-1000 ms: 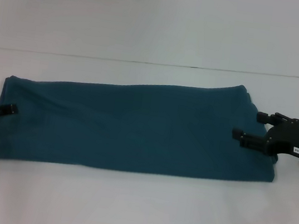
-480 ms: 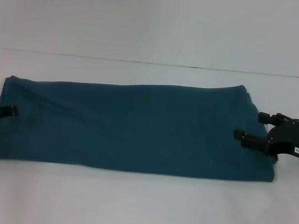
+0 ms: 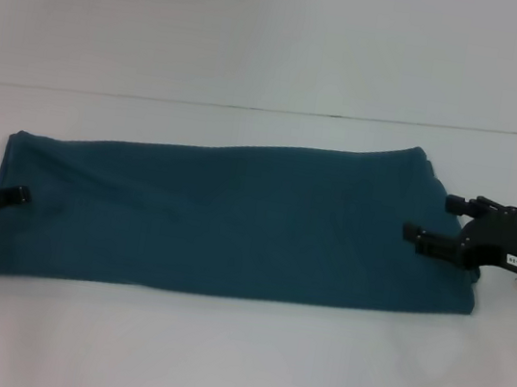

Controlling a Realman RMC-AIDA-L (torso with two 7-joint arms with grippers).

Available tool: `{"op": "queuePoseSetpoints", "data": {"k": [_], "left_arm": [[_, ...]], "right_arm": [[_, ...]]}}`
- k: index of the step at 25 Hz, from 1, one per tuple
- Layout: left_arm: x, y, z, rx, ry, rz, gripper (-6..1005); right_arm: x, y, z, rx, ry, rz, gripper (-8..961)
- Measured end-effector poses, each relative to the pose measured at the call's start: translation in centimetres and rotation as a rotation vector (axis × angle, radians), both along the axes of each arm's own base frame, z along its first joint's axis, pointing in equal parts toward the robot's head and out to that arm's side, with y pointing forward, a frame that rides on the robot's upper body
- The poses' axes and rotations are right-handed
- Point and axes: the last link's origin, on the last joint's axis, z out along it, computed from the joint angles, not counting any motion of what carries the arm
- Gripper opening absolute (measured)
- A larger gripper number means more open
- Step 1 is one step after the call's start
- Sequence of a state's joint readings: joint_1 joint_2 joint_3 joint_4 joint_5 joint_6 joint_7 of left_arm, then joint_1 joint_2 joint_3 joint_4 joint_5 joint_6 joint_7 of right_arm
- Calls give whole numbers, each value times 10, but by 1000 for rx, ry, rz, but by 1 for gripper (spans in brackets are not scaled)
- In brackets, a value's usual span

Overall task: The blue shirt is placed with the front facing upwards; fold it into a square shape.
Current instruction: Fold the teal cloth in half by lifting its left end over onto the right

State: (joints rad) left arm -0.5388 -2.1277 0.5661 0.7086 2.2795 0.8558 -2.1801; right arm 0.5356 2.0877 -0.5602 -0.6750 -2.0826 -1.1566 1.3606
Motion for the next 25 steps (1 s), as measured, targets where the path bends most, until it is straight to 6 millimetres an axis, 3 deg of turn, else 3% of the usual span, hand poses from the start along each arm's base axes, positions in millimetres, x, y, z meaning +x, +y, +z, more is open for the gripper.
{"op": "queuePoseSetpoints", "data": {"k": [25], "left_arm": [[5,3,-11,-29,-8,-6,877]], "right_arm": [[1,0,0,3,-1,0,900]]}}
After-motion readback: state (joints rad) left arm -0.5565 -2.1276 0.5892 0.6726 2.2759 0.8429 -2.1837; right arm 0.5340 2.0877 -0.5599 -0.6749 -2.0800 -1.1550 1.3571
